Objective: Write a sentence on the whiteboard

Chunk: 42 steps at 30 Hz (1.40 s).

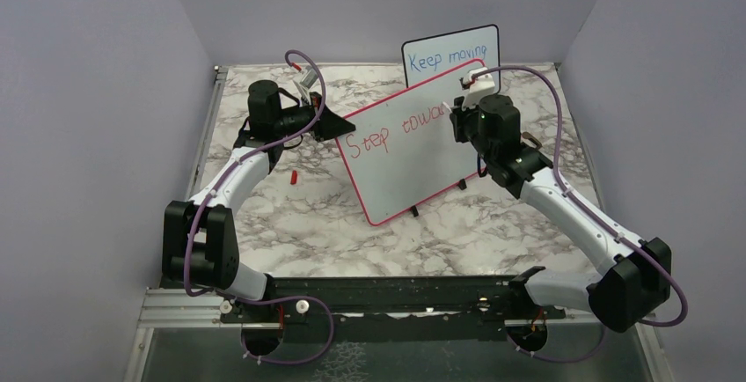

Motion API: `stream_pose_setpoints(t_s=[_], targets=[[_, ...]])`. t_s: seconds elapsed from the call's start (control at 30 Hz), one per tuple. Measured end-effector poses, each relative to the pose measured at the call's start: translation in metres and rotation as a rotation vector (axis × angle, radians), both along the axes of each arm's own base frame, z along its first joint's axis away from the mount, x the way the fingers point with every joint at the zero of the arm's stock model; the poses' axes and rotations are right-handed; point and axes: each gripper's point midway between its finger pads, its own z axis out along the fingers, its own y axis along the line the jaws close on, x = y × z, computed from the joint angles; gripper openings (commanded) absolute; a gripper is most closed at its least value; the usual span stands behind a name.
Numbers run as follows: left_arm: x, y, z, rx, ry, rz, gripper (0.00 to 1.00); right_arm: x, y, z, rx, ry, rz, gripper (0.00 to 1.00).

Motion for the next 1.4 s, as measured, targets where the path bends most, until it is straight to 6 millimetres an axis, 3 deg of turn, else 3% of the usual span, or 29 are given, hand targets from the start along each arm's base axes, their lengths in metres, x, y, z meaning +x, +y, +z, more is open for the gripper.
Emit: stream_pose_setpoints(t_s=[0.47,0.87,1.4], targets=[[0.000,0.000,0.000,0.000,0.000,0.000,0.00,0.001,0.001,0.001,0.008,-0.003,0.004,0.00],[0.000,0.000,0.000,0.000,0.001,0.000,0.00,-0.012,-0.005,-0.020,0.009,0.048,-0.006,0.00],[0.000,0.000,0.000,0.000,0.001,0.000,0.00,-0.012,-0.004,-0.020,0.022,0.051,-0.010,0.00]])
